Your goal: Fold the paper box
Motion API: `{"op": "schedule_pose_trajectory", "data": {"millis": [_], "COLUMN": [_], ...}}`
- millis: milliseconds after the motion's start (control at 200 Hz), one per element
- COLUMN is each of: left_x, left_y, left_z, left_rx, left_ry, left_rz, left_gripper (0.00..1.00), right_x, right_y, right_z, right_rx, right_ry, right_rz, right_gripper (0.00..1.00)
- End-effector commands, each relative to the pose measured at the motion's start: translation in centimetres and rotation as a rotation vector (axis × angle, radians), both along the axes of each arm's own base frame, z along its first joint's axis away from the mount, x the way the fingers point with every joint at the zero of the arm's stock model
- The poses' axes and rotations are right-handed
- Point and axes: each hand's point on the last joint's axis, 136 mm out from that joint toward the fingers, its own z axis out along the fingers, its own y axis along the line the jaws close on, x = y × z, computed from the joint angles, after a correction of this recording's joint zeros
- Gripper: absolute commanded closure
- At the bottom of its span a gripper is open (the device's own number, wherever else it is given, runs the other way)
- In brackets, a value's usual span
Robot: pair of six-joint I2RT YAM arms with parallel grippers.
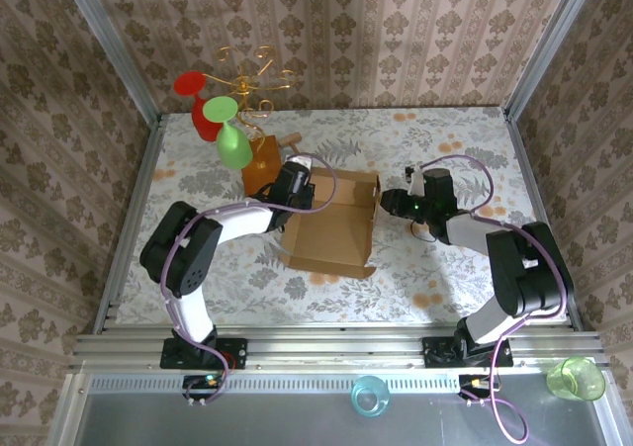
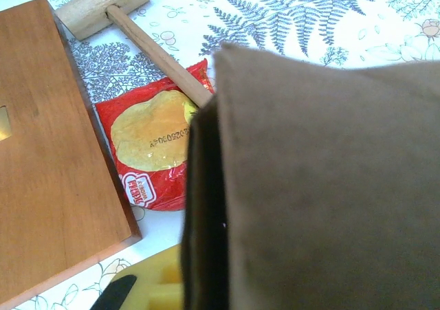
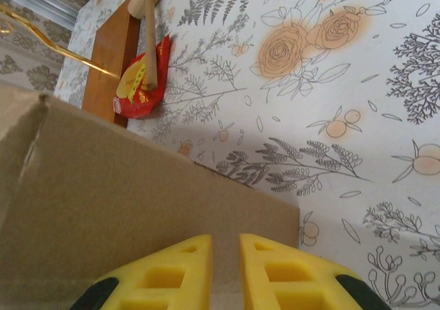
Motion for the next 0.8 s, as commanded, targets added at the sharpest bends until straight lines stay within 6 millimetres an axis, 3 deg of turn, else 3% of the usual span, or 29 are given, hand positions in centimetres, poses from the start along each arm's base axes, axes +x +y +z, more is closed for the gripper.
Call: {"op": "schedule_pose_trajectory", "data": {"millis": [0,295,795], "left_x": [-0.2,0.2,0.7], "left_y": [0.0,-0.5,-0.8], "left_z": [-1.2,0.2,-0.2], "left_rx": [0.018,0.025,0.045], "left_ry": [0.082,0.141,0.164], "left_rz": [-0.039,-0.064,-0.087], "left_gripper": [1.00,1.00,1.00], "right_x": [-0.8,-1.4,-2.0], "right_y": [0.7,1.0,2.9], "right_z": [0.7,2.4,3.5], "right_rx": [-0.045,-0.110,-0.124], "right_ry": [-0.053,-0.153,-0.223], "right_rz": [0.050,0.071,0.174], "right_gripper": [0.82,0.80,0.75]}}
